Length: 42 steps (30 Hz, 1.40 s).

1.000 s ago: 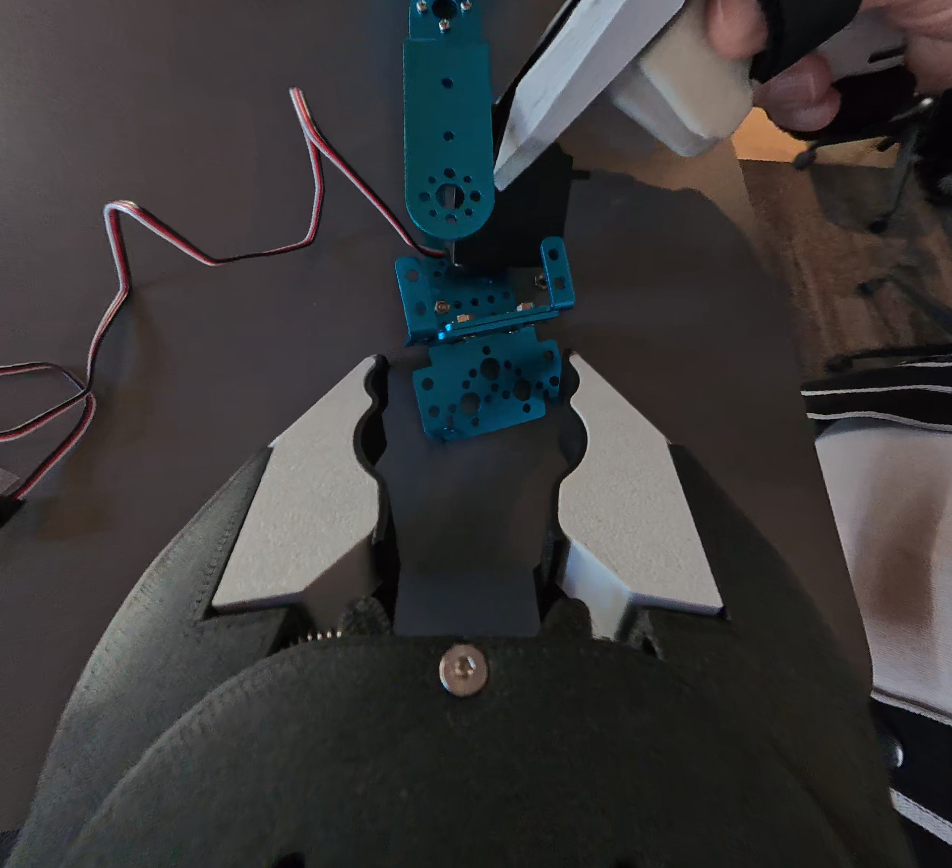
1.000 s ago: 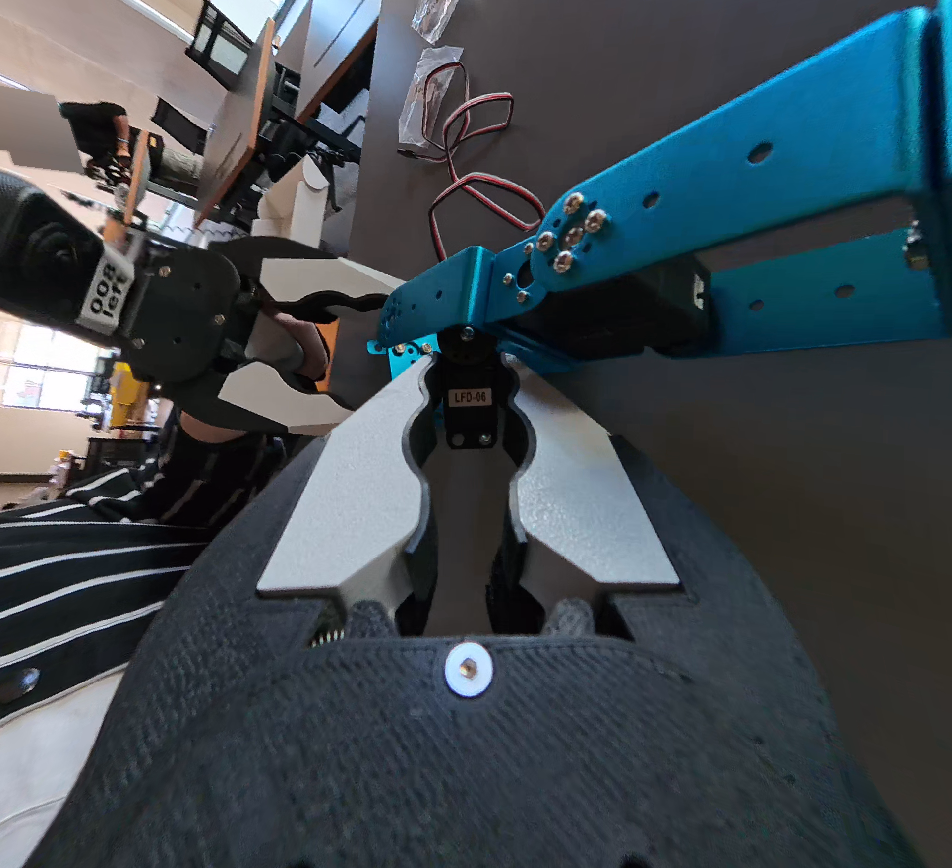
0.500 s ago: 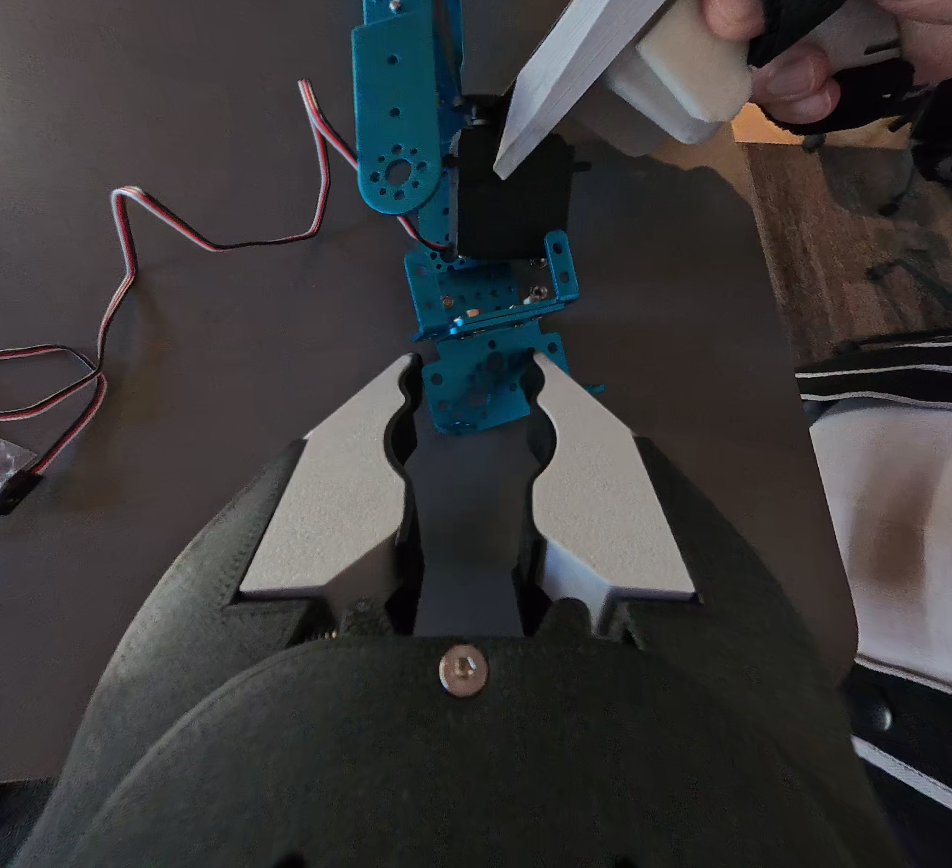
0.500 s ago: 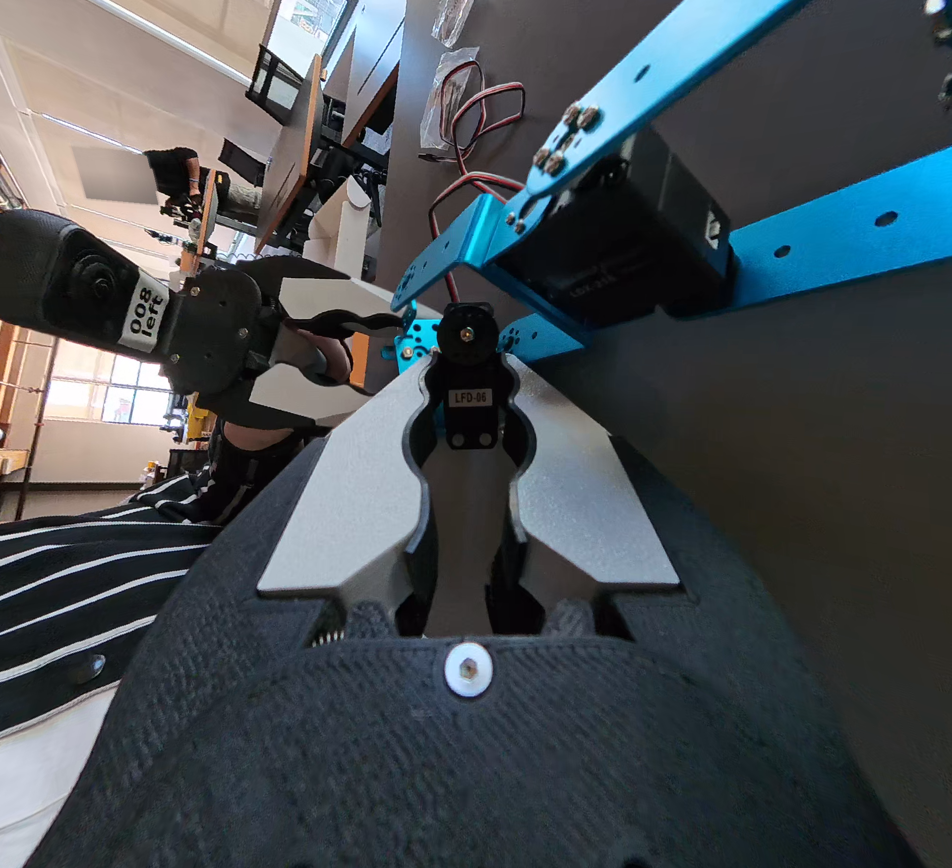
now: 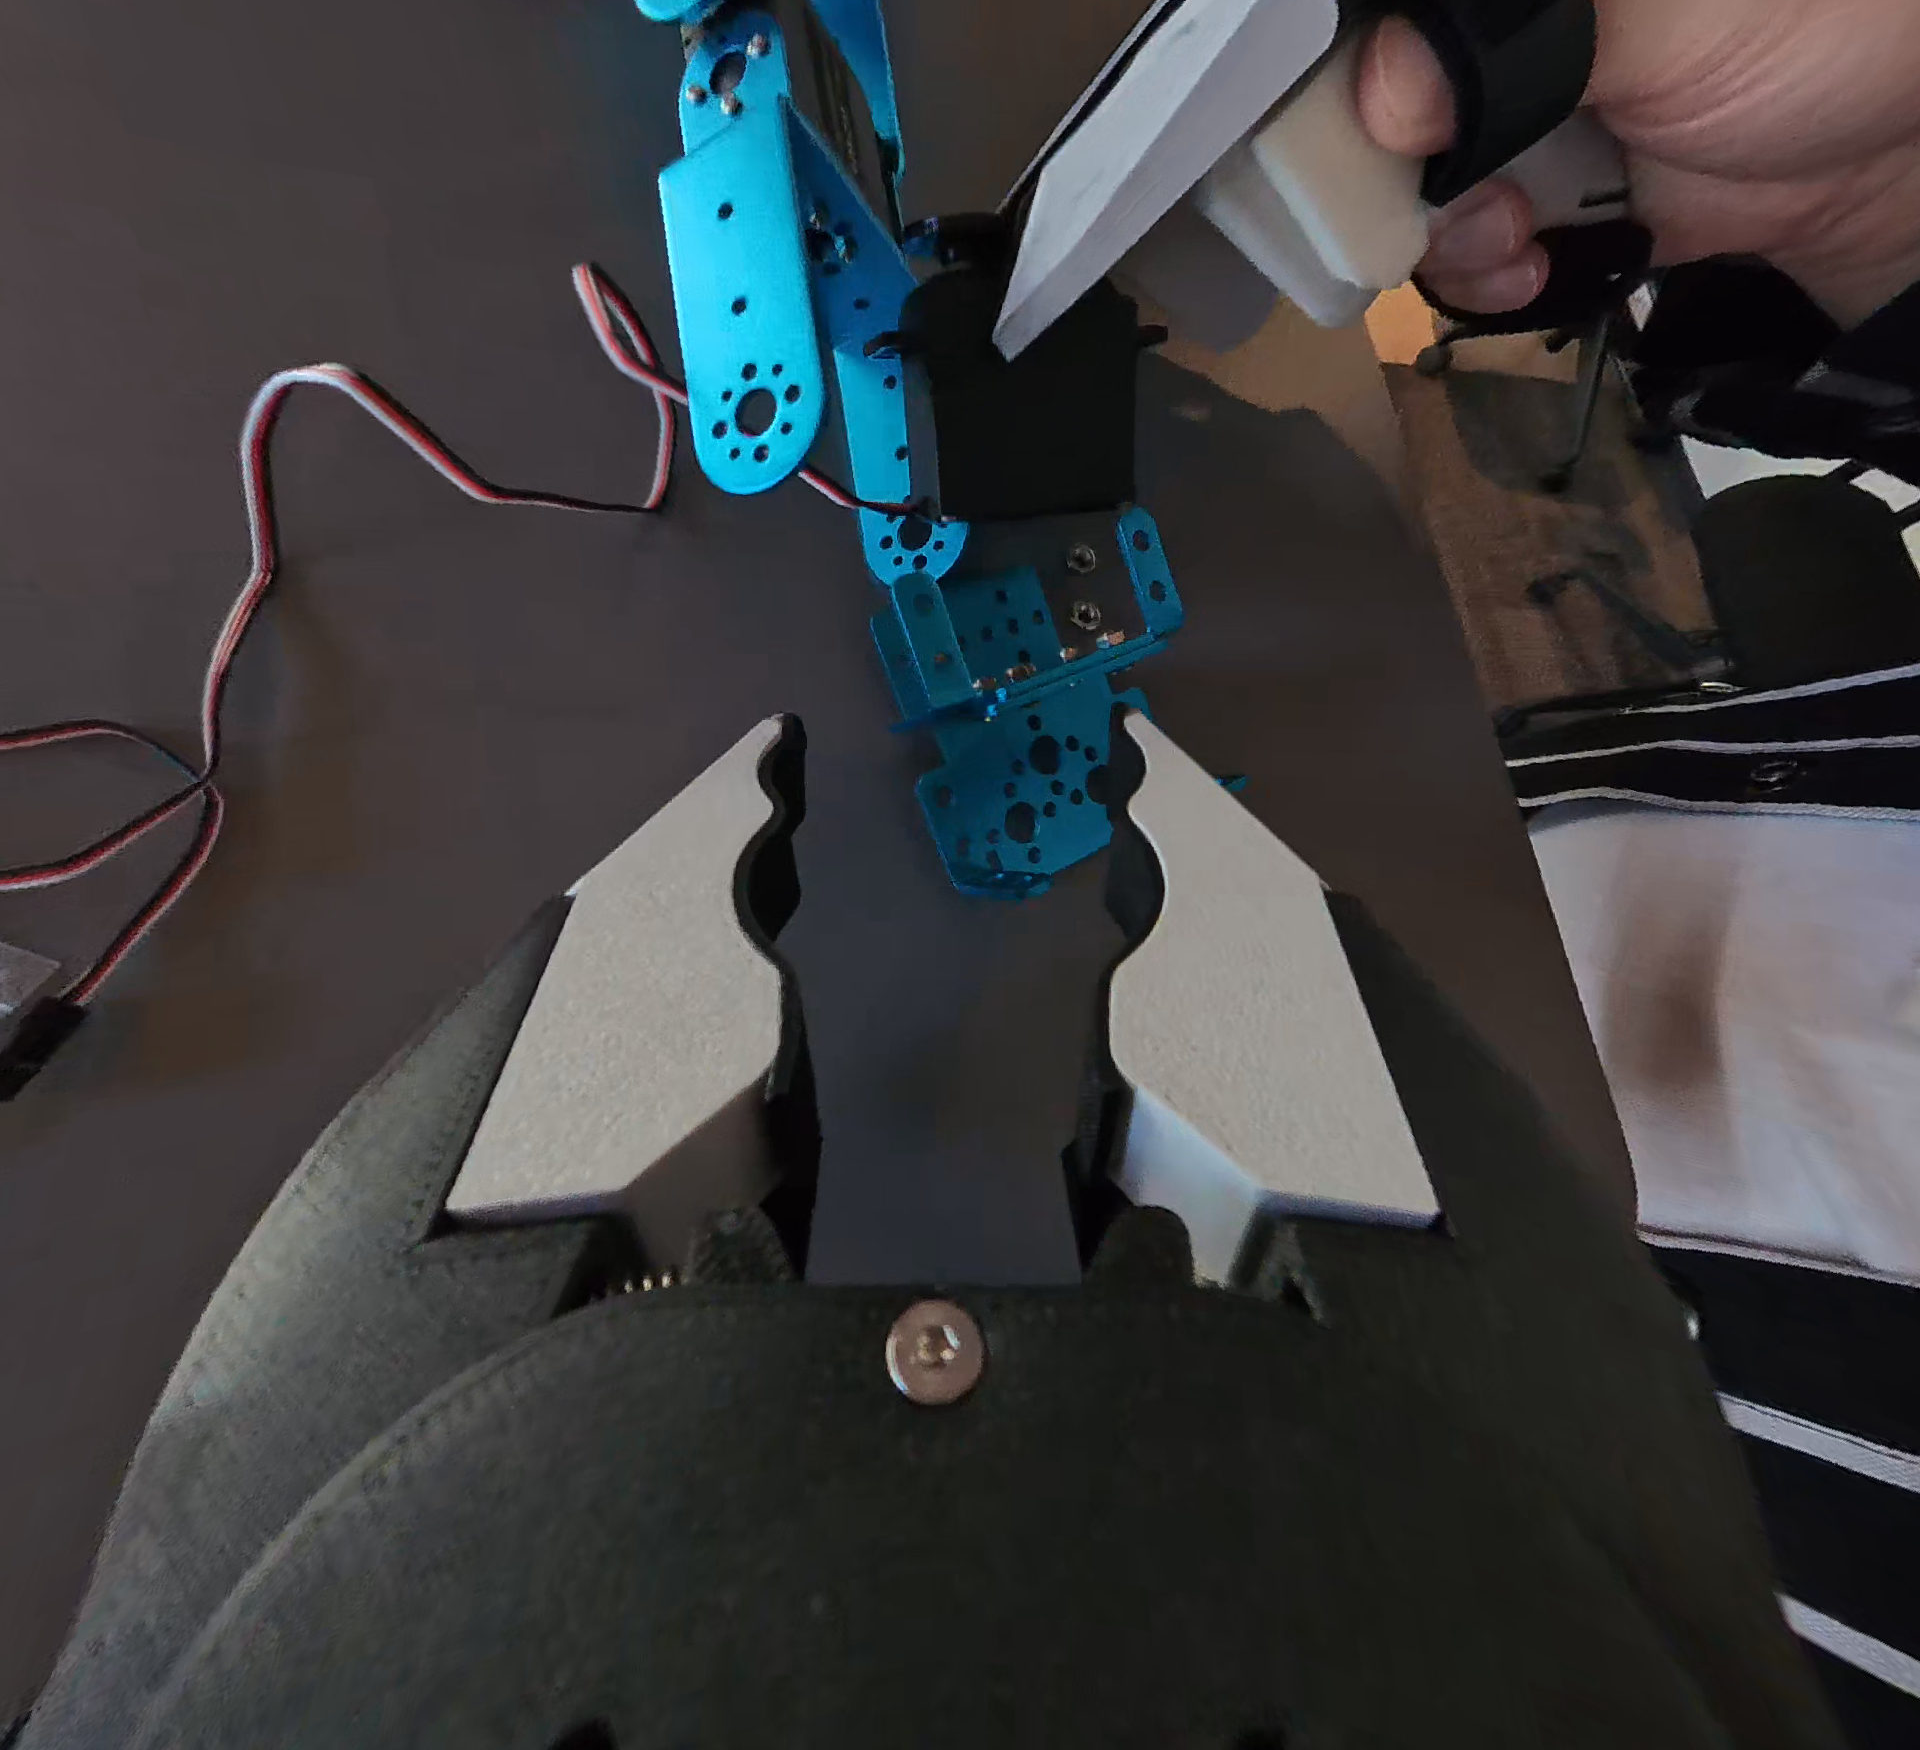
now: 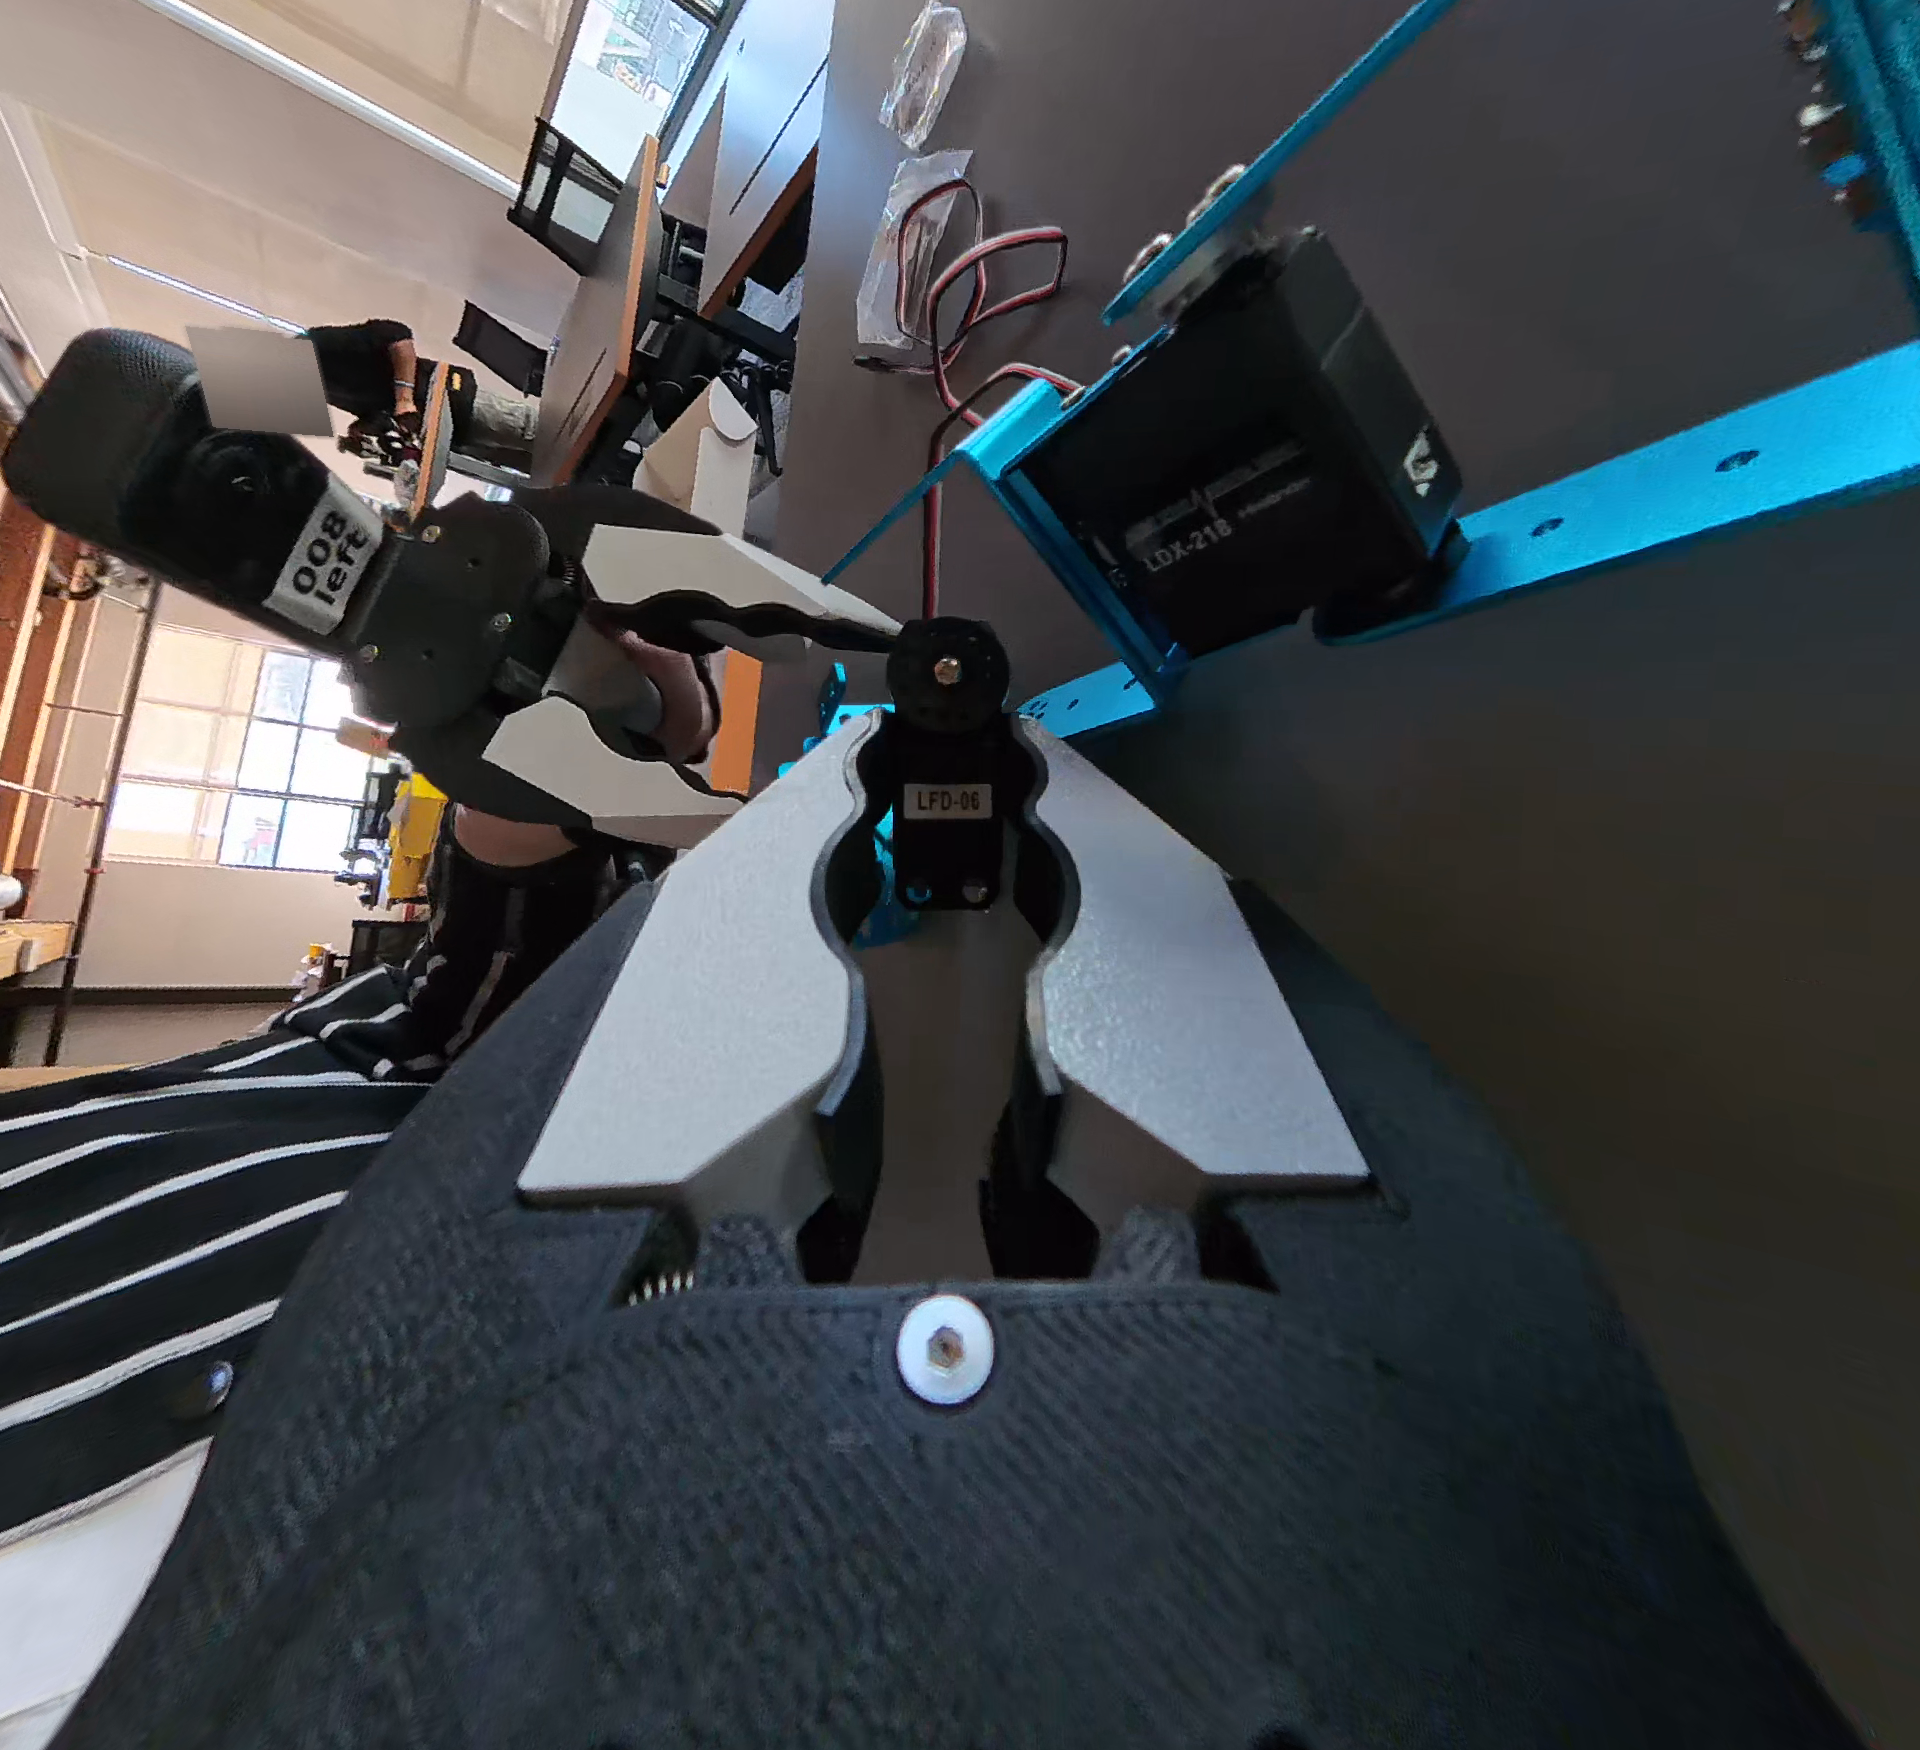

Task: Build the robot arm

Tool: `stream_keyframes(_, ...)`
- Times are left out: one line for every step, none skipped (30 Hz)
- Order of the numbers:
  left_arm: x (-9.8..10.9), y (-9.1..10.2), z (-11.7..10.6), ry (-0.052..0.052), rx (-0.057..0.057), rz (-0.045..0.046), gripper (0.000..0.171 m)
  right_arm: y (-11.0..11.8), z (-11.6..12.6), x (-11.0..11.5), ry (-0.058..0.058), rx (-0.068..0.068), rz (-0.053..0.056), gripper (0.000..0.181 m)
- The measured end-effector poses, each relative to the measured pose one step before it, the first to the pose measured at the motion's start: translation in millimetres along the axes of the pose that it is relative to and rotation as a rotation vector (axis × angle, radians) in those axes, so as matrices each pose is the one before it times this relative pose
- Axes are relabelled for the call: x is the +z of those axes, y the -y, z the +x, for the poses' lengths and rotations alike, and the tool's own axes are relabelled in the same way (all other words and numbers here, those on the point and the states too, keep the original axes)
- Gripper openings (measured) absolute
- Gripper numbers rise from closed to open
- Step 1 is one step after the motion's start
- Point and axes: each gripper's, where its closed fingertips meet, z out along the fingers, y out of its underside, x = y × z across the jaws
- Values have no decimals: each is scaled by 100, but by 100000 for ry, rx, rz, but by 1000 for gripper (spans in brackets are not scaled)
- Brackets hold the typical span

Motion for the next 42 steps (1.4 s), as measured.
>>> stream_keyframes(101,187,-28,-584,486,1124,57,124,32,-14,-31,564,301,19)
stream_keyframes(95,220,-131,-327,547,889,58,59,24,-6,134,564,-164,19)
stream_keyframes(60,269,-181,-518,699,812,59,56,39,-13,-118,266,-55,19)
stream_keyframes(27,367,-250,-750,477,958,60,74,61,-37,-301,12,111,19)
stream_keyframes(38,447,-330,-881,-489,1219,62,64,60,-21,-193,206,0,19)
stream_keyframes(41,538,-210,-2024,-1538,1575,65,95,90,-35,-325,249,261,18)
stream_keyframes(36,620,122,-4284,-1956,1862,67,23,48,5,-96,118,-179,19)
stream_keyframes(-5,630,314,-5639,-2012,1960,69,25,29,18,-11,178,42,19)
stream_keyframes(-46,613,145,-4579,-2335,2028,69,11,36,21,-26,156,69,19)
stream_keyframes(-24,567,-189,-2696,-2963,1943,69,-8,37,19,-83,155,-24,19)
stream_keyframes(13,539,-328,-1941,-3734,1739,68,-20,40,13,-96,139,-110,19)
stream_keyframes(71,466,-215,-2174,-4251,1356,65,-33,56,21,-181,116,-125,19)
stream_keyframes(134,369,28,-2902,-3707,744,60,-33,44,12,-270,-41,-81,19)
stream_keyframes(160,284,201,-3069,-2317,451,53,-46,35,13,-308,-189,24,19)
stream_keyframes(179,207,253,-2330,-904,263,50,-52,38,12,-296,-134,54,19)
stream_keyframes(190,73,175,-892,202,-404,48,-77,56,2,-264,-3,16,19)
stream_keyframes(188,-22,117,266,1168,-898,48,-79,58,-7,-182,89,-61,19)
stream_keyframes(190,-103,125,763,1695,-1274,47,-80,58,-10,-125,123,51,19)
stream_keyframes(200,-161,103,925,1697,-1600,44,-42,76,-19,-312,0,182,19)
stream_keyframes(202,-191,110,820,1576,-1636,40,-66,84,-21,-418,-141,-60,19)
stream_keyframes(221,-175,128,664,1454,-1531,37,-36,69,-5,-478,-261,-31,19)
stream_keyframes(233,-151,125,538,1293,-1430,31,-33,66,-10,-717,-588,-74,19)
stream_keyframes(272,-148,74,690,1021,-1390,29,-60,67,-2,-923,-917,-315,19)
stream_keyframes(285,-221,-1,1021,842,-1784,26,-71,38,10,-776,-1008,-359,19)
stream_keyframes(287,-269,-60,1265,1094,-2073,24,-59,46,20,-732,-764,-141,19)
stream_keyframes(211,-123,8,725,820,-1042,23,-59,19,7,-403,-533,-167,19)
stream_keyframes(113,14,51,217,40,-86,22,-44,6,7,-247,-375,-115,19)
stream_keyframes(51,22,20,-29,-507,176,22,-33,7,-4,-89,-181,-11,19)
stream_keyframes(29,37,23,-372,-769,362,21,-12,10,4,-47,-24,41,19)
stream_keyframes(24,4,30,-675,-960,408,21,-2,16,6,-82,-157,28,19)
stream_keyframes(11,8,30,-887,-1358,408,20,-17,-7,6,-51,-195,-25,19)
stream_keyframes(0,34,24,-1063,-1838,538,19,3,4,1,-67,-127,29,19)
stream_keyframes(-5,40,3,-1181,-2012,619,19,6,1,3,-25,-158,53,19)
stream_keyframes(-11,38,-5,-1026,-1442,551,19,-2,0,6,54,1,21,19)
stream_keyframes(-17,17,-13,-646,-747,489,19,-14,-5,-7,27,24,-99,19)
stream_keyframes(-9,17,-27,-362,-714,362,19,-24,-6,-20,-49,-120,-198,19)
stream_keyframes(-23,19,-31,-278,-910,253,19,-42,-22,-29,-94,-209,-302,19)
stream_keyframes(-27,22,-38,-330,-1041,244,19,-39,-1,-35,-255,-289,-316,19)
stream_keyframes(-30,34,-46,-348,-1000,303,19,-17,3,-45,-400,-516,-37,19)
stream_keyframes(-18,35,-52,-281,-780,381,19,-14,1,-56,-429,-520,-9,19)
stream_keyframes(-36,28,-65,-237,-672,402,19,-23,-7,-46,-315,-417,-6,19)
stream_keyframes(-18,38,-66,-226,-693,384,19,-16,-15,-42,-149,-236,23,19)
